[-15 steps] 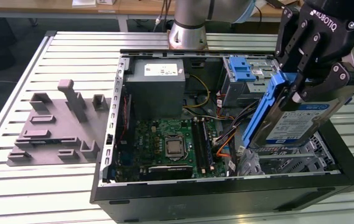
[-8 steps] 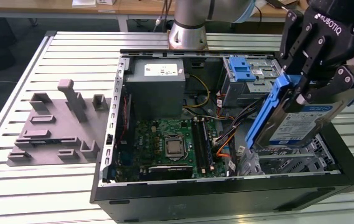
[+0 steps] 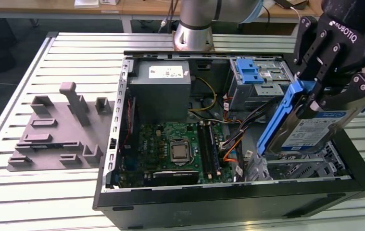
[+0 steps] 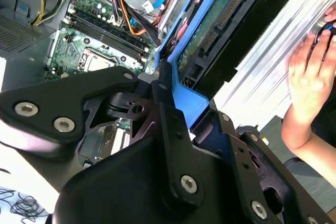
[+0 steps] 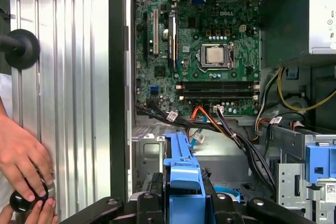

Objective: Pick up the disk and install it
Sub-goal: 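Insert the disk into the insertion slot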

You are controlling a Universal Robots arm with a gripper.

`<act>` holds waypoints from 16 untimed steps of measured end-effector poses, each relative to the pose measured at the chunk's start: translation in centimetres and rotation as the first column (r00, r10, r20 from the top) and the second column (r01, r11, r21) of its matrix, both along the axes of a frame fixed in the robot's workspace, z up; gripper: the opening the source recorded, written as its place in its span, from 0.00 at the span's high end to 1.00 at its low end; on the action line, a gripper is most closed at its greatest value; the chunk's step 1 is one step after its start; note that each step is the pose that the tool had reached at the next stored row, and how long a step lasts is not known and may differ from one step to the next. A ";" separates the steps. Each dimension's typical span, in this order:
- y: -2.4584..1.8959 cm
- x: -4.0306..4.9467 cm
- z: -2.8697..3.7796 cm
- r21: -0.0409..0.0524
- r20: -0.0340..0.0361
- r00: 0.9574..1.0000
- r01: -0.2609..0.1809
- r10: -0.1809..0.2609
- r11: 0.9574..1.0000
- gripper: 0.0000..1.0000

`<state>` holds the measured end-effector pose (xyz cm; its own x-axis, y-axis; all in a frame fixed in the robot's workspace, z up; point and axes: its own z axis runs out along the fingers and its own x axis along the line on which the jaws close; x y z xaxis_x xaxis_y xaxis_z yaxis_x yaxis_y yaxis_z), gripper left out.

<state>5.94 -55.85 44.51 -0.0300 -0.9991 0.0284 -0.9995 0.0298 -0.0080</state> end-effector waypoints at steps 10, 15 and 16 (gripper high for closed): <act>0.00 0.88 -0.28 0.000 0.000 1.000 0.000 0.000 1.000 0.64; 0.00 1.01 -0.45 0.000 0.000 1.000 0.000 0.000 1.000 0.64; 0.01 1.02 -0.50 0.000 0.000 1.000 0.000 0.000 1.000 0.64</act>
